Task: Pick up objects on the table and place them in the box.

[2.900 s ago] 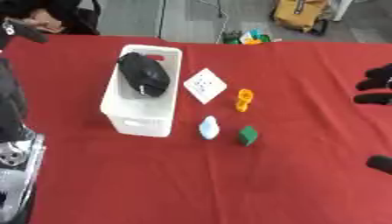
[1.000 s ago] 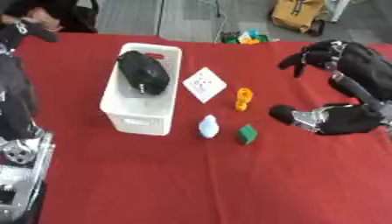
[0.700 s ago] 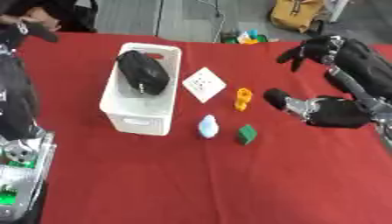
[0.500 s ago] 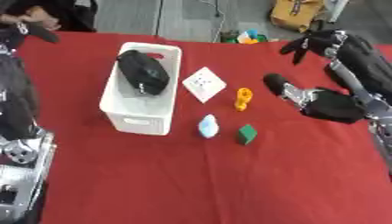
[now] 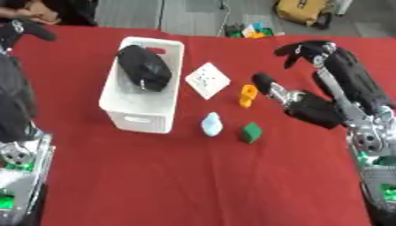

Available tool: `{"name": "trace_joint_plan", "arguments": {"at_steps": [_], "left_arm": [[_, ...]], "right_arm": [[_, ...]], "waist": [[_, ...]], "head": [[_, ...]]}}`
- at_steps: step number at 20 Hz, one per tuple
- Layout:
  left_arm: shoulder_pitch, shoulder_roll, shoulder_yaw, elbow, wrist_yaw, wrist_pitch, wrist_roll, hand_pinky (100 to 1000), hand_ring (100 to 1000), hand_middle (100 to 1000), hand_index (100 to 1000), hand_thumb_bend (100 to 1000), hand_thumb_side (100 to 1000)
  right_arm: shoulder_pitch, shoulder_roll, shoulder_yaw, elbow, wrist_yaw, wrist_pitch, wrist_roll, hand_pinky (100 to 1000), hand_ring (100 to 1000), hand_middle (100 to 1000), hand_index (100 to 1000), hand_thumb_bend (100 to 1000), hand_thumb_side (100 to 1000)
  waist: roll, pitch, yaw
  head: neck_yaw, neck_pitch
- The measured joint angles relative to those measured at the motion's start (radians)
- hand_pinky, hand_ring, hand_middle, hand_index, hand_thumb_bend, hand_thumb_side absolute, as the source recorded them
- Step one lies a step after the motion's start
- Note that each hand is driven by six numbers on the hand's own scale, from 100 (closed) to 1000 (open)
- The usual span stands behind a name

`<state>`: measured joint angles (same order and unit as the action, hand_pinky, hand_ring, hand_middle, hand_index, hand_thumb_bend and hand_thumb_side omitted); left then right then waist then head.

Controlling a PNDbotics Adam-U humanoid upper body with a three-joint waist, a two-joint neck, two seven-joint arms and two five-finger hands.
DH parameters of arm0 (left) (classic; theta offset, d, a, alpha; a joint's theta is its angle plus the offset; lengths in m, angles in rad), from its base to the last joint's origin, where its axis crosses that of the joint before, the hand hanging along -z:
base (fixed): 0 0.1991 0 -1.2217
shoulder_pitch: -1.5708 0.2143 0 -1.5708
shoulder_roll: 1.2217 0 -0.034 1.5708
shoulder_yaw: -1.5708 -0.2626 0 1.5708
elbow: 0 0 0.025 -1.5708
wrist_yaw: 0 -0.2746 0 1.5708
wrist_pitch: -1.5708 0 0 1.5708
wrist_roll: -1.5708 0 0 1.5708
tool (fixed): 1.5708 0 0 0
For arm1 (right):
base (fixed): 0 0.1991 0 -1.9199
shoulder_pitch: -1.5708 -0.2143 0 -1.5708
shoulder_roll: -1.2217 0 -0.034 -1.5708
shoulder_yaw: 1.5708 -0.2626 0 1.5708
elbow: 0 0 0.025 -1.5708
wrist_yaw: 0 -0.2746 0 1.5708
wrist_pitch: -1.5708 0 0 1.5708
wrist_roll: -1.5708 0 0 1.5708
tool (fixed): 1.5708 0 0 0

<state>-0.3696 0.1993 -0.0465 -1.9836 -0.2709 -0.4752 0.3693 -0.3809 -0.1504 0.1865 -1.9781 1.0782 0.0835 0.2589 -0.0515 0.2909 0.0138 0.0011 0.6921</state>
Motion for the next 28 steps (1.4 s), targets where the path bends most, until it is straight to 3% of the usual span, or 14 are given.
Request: {"name": "trace_joint_plan", "arguments": {"at_steps": [9,12,13,14,17,18,19,21,28], "left_arm": [[-0.008,-0.009,-0.005,0.0,0.007,-0.001,-0.006,425,808,787,918,107,1000],[-0.009,-0.01,-0.005,0.0,0.008,-0.001,-0.006,423,808,787,918,106,1000],[-0.009,-0.013,-0.005,0.0,0.008,0.0,-0.006,422,808,787,918,107,1000],[-0.009,-0.015,-0.006,0.0,0.008,0.0,-0.007,422,808,787,918,107,1000],[-0.009,-0.017,-0.006,0.0,0.008,0.001,-0.007,422,807,786,918,107,1000],[-0.009,-0.017,-0.006,0.0,0.008,0.001,-0.008,422,807,786,918,107,1000],[-0.009,-0.017,-0.006,0.0,0.008,0.001,-0.008,421,807,786,918,107,1000],[-0.009,-0.017,-0.006,0.0,0.008,0.001,-0.008,420,806,785,919,107,1000],[-0.009,-0.017,-0.006,0.0,0.008,0.003,-0.009,418,806,785,918,107,1000]], "right_arm": [[0.039,0.059,0.047,0.038,0.156,-0.028,-0.007,864,845,558,768,552,1000],[0.069,0.073,0.082,0.038,0.306,-0.051,-0.014,880,858,566,786,551,1000],[0.078,0.077,0.093,0.038,0.355,-0.058,-0.018,923,898,603,849,576,1000],[0.085,0.077,0.102,0.038,0.397,-0.064,-0.021,923,898,603,849,576,1000],[0.097,0.08,0.115,0.039,0.481,-0.073,-0.029,953,922,635,866,635,1000],[0.099,0.082,0.116,0.04,0.497,-0.074,-0.031,953,922,635,866,635,1000],[0.1,0.084,0.116,0.044,0.509,-0.074,-0.031,968,930,652,878,720,1000],[0.1,0.085,0.116,0.047,0.523,-0.073,-0.028,966,928,650,879,740,1000],[0.107,0.085,0.097,0.046,0.526,-0.062,0.003,963,925,639,876,722,1000]], "waist": [[0.011,0.014,0.003],[0.02,0.017,-0.003],[0.023,0.019,-0.005],[0.024,0.019,-0.007],[0.024,0.019,-0.009],[0.023,0.019,-0.01],[0.023,0.019,-0.011],[0.024,0.019,-0.014],[0.025,0.019,-0.021]], "head": [[-0.005,-0.017],[-0.004,-0.018],[-0.004,-0.019],[-0.004,-0.019],[-0.003,-0.019],[-0.002,-0.02],[-0.001,-0.02],[0.001,-0.021],[0.005,-0.025]]}}
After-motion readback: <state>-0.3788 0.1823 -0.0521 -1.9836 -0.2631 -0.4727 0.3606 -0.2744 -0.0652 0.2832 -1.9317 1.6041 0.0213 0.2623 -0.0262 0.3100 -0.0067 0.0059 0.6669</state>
